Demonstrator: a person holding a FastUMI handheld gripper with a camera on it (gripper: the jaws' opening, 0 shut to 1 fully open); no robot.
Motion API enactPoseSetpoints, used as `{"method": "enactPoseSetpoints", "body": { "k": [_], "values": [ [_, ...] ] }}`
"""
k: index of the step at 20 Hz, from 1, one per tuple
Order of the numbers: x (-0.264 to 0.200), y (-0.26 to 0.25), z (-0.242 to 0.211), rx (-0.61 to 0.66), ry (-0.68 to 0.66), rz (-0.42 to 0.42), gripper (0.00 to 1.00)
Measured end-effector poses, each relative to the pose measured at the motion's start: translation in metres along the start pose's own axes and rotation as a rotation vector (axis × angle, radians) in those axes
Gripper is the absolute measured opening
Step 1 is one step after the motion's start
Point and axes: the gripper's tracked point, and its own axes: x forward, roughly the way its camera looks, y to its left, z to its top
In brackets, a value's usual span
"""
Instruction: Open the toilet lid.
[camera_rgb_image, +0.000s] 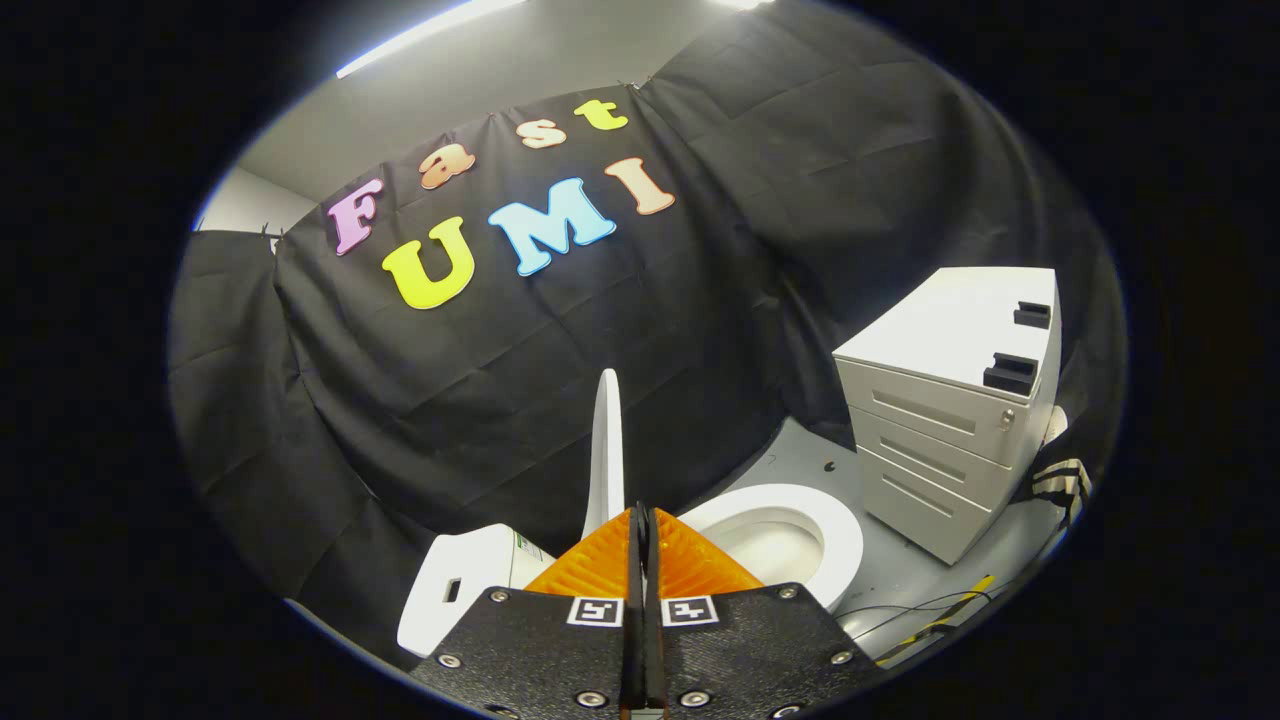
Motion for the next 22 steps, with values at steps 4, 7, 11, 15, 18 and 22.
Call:
{"method": "enactPoseSetpoints", "body": {
  "k": [4, 7, 11, 15, 18, 22],
  "values": [
    [-0.004, 0.017, 0.001, -0.039, -0.01, 0.013, 0.0],
    [-0.008, 0.034, 0.003, -0.094, -0.026, 0.025, 0.0],
    [-0.014, 0.058, 0.002, -0.129, -0.034, 0.057, 0.0],
    [-0.016, 0.079, 0.002, -0.155, -0.036, 0.08, 0.0],
    [-0.02, 0.101, -0.003, -0.179, -0.042, 0.11, 0.0],
    [-0.025, 0.127, -0.011, -0.222, -0.044, 0.149, 0.0]
  ]
}}
